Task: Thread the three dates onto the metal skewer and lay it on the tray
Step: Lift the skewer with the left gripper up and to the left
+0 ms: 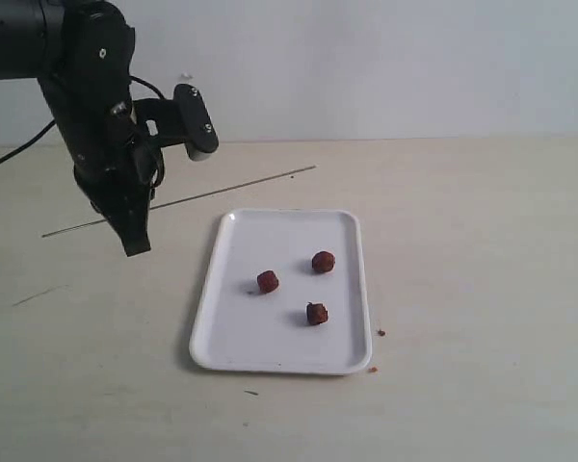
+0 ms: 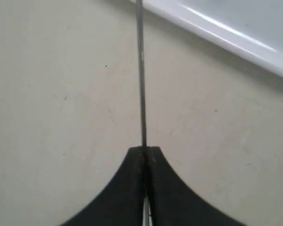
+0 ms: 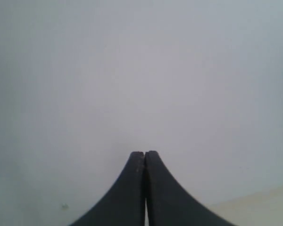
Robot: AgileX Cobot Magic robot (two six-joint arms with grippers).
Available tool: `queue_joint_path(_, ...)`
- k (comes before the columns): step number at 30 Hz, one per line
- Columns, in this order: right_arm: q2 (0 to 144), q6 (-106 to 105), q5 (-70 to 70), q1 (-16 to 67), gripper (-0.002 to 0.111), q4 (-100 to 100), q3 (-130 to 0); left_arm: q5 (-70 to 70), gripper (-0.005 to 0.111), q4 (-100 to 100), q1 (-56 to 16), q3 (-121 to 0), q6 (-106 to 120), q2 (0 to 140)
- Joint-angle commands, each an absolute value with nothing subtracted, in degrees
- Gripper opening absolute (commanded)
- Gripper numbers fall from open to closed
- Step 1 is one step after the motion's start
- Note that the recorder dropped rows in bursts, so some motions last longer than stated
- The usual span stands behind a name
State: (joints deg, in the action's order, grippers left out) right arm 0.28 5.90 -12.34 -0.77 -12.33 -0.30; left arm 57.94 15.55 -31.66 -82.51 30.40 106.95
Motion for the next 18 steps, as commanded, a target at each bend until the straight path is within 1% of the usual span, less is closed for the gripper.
queue_joint_path(1, 0.0, 17.2, -20.7, -1.0, 0.000, -13.3, 0.0, 56.5, 0.000, 14.7, -29.0, -82.3, 29.3, 106.5)
queue_joint_path(5, 4.4, 18.1, -22.2, -1.0, 0.000, -13.5, -2.1, 57.6, 0.000, 12.3, -25.7, -82.3, 28.6, 106.5)
queue_joint_path(8, 11.4, 18.7, -20.8, -1.0, 0.000, -13.4, -7.9, 60.6, 0.000, 11.4, -23.0, -82.3, 27.9, 106.5)
queue_joint_path(11, 21.8, 17.6, -17.8, -1.0, 0.000, -12.7, -15.6, 63.5, 0.000, 11.1, -21.0, -82.3, 27.7, 106.5)
queue_joint_path(15, 37.4, 17.6, -10.9, -1.0, 0.000, -8.0, -26.4, 63.7, 0.000, 10.7, -20.5, -82.3, 27.7, 106.4)
queue_joint_path(18, 49.0, 17.6, 0.0, -1.0, 0.000, -2.6, -36.8, 63.1, 0.000, 10.7, -20.5, -82.3, 28.1, 106.4)
